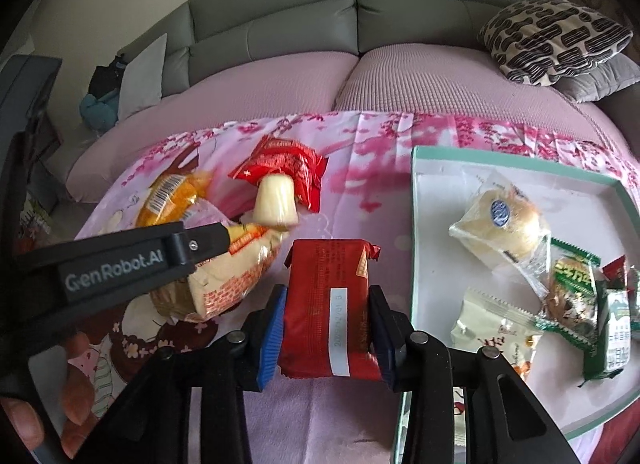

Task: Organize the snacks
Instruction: 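Close the right tool on the red box pack while the left tool grasps the cream roll pack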

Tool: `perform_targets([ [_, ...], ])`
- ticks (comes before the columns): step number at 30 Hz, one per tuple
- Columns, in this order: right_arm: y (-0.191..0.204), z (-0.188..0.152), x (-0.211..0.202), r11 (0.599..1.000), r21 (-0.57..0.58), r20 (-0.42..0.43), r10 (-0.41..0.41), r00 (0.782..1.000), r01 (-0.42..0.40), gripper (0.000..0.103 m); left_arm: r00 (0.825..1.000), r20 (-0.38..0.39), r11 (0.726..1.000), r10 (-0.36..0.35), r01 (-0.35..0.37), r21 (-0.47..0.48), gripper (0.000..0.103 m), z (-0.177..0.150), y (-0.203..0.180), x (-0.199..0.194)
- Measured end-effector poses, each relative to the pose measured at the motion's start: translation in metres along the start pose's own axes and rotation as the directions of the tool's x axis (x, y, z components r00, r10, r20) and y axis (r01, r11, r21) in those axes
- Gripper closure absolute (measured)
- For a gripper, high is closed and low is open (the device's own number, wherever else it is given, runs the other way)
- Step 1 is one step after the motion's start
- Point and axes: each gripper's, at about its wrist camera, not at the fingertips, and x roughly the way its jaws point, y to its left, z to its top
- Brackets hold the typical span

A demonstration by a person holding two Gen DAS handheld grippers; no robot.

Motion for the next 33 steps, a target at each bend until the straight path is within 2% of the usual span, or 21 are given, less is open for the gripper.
perform_targets([
  [2,-0.001,0.001,-0.004,1.0,0.002,0.011,0.001,1.0,-0.001,0.061,1.0,0.002,1.0,0.001,-0.001,0.006,0.082,0.0,-0.001,0.0],
  [6,-0.002,-0.001,0.001,1.0,-0.002,-0.015,-0.002,1.0,0.002,0.061,0.997,-0.068,1.0,0.023,-0.022,0.014,0.082,-0.005,-0.002,0.017],
  [8,-0.003,-0.002,0.006,1.0,-0.003,-0.033,-0.005,0.999,0.005,0.061,0.997,-0.079,1.0,0.021,-0.02,0.014,0.082,-0.008,-0.001,0.02],
  [10,-0.003,-0.004,0.007,1.0,-0.002,-0.038,-0.002,0.999,0.002,0.061,0.996,-0.081,1.0,0.022,-0.021,0.005,0.074,-0.008,0.002,0.02],
  [11,-0.003,-0.004,0.008,1.0,-0.001,-0.043,-0.001,0.999,0.001,0.061,0.996,-0.088,1.0,0.031,-0.031,0.003,0.059,-0.009,0.003,0.021],
  [12,-0.004,-0.005,0.009,1.0,0.0,-0.049,-0.001,0.999,0.001,0.061,0.994,-0.099,0.999,0.044,-0.045,0.0,0.049,-0.01,0.004,0.022],
  [19,-0.005,-0.008,0.01,1.0,-0.001,-0.065,0.003,0.998,-0.003,0.061,0.99,-0.143,1.0,0.002,-0.004,-0.012,0.046,-0.019,0.007,0.029],
  [23,-0.004,-0.01,0.009,1.0,-0.015,-0.07,0.001,0.998,-0.002,0.061,0.979,-0.202,1.0,0.01,-0.007,0.019,0.027,-0.025,-0.001,0.041],
  [29,-0.003,-0.012,0.008,1.0,-0.031,-0.079,-0.001,0.997,-0.002,0.061,0.982,-0.186,1.0,0.017,-0.014,0.019,0.027,-0.028,-0.003,0.044],
  [31,-0.003,-0.013,0.009,0.999,-0.033,-0.081,0.0,0.997,-0.003,0.061,0.983,-0.179,0.999,0.036,-0.031,0.028,0.03,-0.029,-0.004,0.045],
  [33,-0.002,-0.013,0.011,0.999,-0.035,-0.089,0.001,0.996,-0.004,0.061,0.984,-0.167,0.998,0.06,-0.054,0.039,0.047,-0.03,-0.003,0.041],
])
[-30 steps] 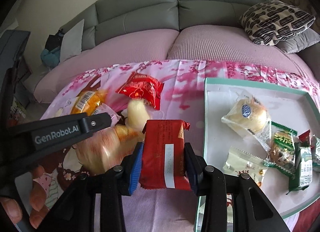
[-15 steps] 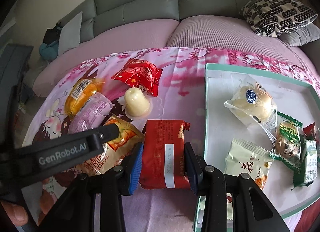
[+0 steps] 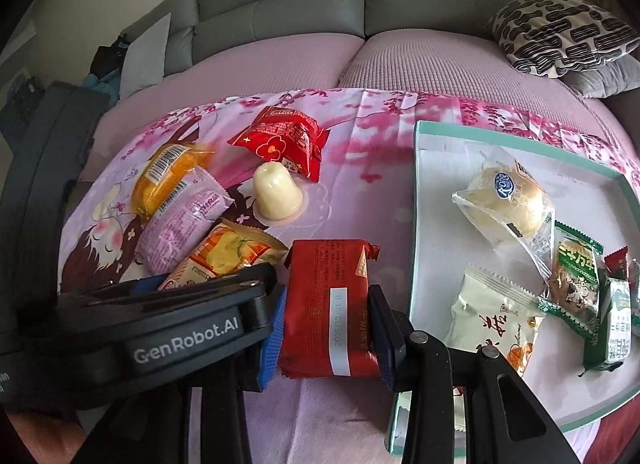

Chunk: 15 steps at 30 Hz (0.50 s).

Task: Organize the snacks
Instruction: 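Close the right tool on the red box pack while the left tool grasps the cream roll pack, then lift both held packs and carry them over the tray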

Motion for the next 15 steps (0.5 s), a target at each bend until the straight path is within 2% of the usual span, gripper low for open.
perform_targets([
  [3,0.0,0.0,0.001,1.0,-0.001,-0.004,0.001,1.0,-0.001,0.061,1.0,0.016,1.0,0.004,-0.004,-0.02,0.061,0.0,0.006,-0.004],
  [9,-0.001,0.002,-0.002,1.0,0.002,0.004,0.004,1.0,-0.004,0.061,0.999,0.032,0.999,-0.014,0.015,-0.043,0.065,0.001,0.014,-0.012],
  [15,-0.007,0.009,-0.025,0.998,0.034,0.078,0.042,0.996,-0.045,0.061,0.996,0.088,0.999,-0.033,0.036,-0.034,0.065,0.003,0.013,-0.036],
])
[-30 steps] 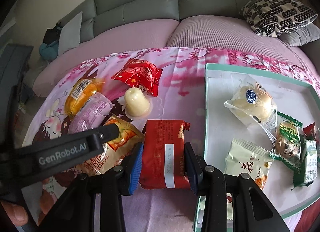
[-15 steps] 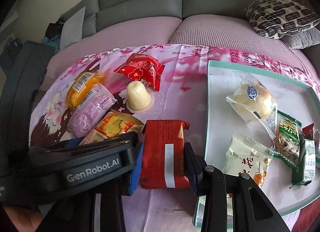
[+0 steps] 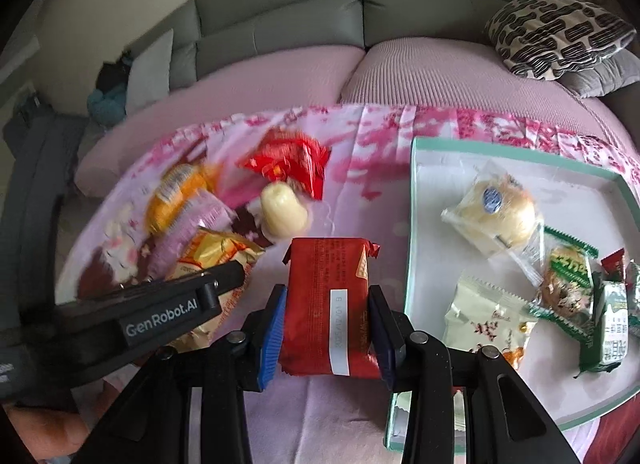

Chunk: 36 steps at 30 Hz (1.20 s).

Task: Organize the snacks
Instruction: 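Lift both held packs and carry them over the tray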

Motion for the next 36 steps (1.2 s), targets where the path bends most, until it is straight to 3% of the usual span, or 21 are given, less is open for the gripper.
perform_targets([
  [6,-0.003,0.008,-0.021,1.0,0.015,0.067,0.002,0.998,-0.003,0.061,0.998,0.062,1.0,-0.011,0.01,0.015,0.065,0.004,-0.008,-0.019],
  [21,-0.033,0.007,-0.036,0.997,0.075,0.093,-0.018,0.996,0.011,0.061,0.992,0.127,1.0,-0.008,0.005,0.028,0.065,0.007,-0.04,-0.036],
  [28,-0.084,0.004,-0.059,0.981,0.174,0.138,-0.111,0.984,0.087,0.061,0.989,0.131,0.992,-0.075,0.061,0.107,0.065,0.001,-0.084,-0.036],
  [36,-0.166,-0.009,-0.093,0.918,0.334,0.145,-0.273,0.951,0.213,0.061,0.98,0.092,0.957,-0.177,0.15,0.247,0.065,-0.016,-0.155,-0.028],
])
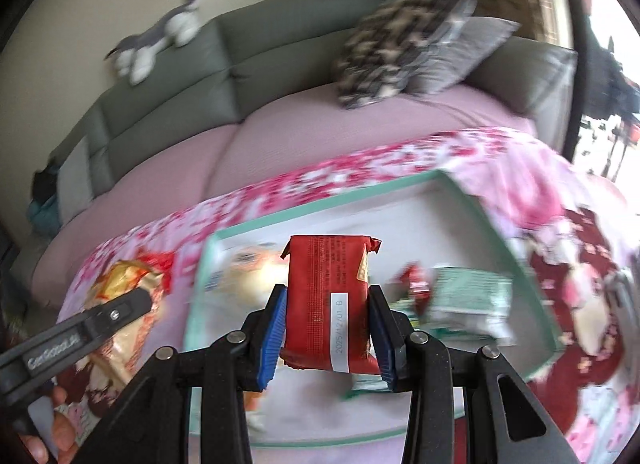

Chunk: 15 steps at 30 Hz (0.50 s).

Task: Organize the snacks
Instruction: 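Lift both held packs and carry them over the tray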

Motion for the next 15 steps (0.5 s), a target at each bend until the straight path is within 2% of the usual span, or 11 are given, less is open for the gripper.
perform_targets([
  [7,-0.046,0.006,-0.008,0.996,0.072,0.015,-0.063,0.998,0.062,0.061,0.998,-0.033,0.994,-0.054,0.057,0.099,0.065,-0.006,-0.049,0.019],
  [15,-0.044,0.005,0.002,0.997,0.065,0.016,-0.04,0.999,0.039,0.061,0.998,-0.067,0.991,-0.014,0.023,0.132,0.065,-0.009,-0.061,0.046],
])
